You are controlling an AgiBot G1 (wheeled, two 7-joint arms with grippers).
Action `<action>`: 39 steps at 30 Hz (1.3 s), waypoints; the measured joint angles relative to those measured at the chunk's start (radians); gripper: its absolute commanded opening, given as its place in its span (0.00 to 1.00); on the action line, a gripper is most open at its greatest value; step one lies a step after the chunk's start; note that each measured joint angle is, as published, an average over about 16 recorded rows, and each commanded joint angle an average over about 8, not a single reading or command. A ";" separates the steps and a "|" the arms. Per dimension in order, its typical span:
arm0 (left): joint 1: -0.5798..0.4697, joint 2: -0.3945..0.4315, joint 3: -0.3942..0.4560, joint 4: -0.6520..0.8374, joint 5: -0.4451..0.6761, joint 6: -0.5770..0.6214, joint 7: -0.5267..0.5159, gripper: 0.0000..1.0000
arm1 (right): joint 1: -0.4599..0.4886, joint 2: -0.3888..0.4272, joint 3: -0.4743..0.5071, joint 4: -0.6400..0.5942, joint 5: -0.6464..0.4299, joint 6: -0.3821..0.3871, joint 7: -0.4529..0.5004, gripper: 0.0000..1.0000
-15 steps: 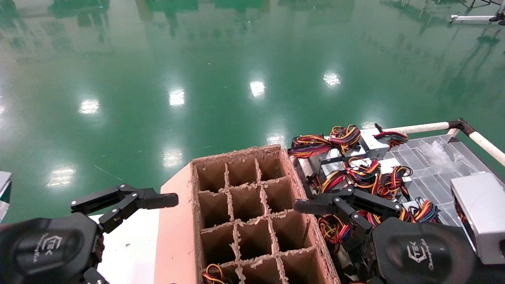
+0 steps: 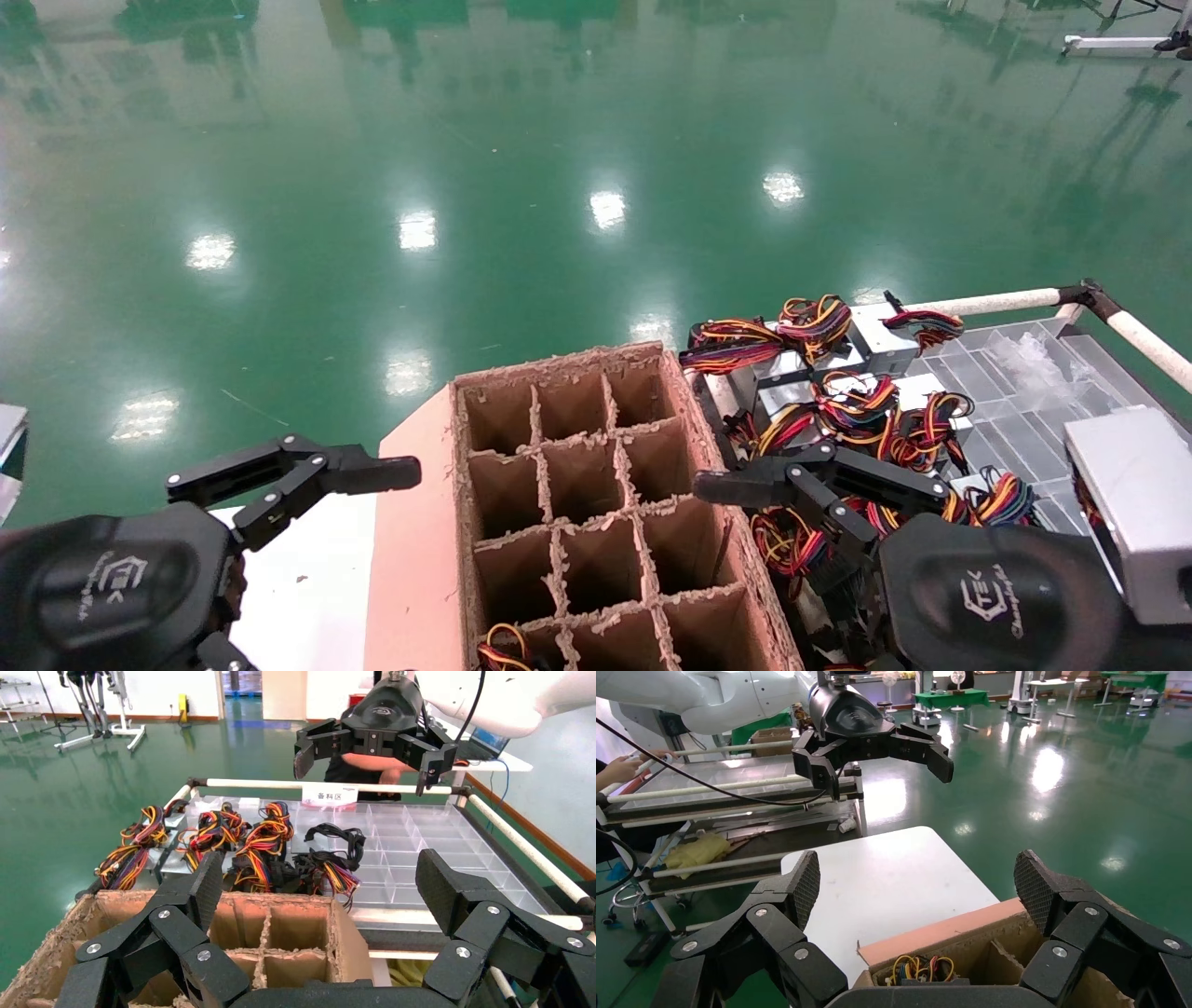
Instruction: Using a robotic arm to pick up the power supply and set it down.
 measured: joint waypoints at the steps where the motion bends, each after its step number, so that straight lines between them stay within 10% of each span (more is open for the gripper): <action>1: 0.000 0.000 0.000 0.000 0.000 0.000 0.000 0.28 | 0.000 0.000 0.000 0.000 0.000 0.000 0.000 1.00; 4: 0.000 0.000 0.000 0.000 0.000 0.000 0.000 0.00 | 0.000 0.000 0.000 0.000 0.000 0.000 0.000 1.00; 22: 0.000 0.000 0.000 0.000 0.000 0.000 0.000 0.00 | 0.000 -0.029 -0.020 -0.025 -0.019 -0.001 -0.006 1.00; 39: 0.000 0.000 0.000 0.000 0.000 0.000 0.000 0.00 | 0.135 -0.238 -0.202 -0.290 -0.278 -0.040 -0.062 1.00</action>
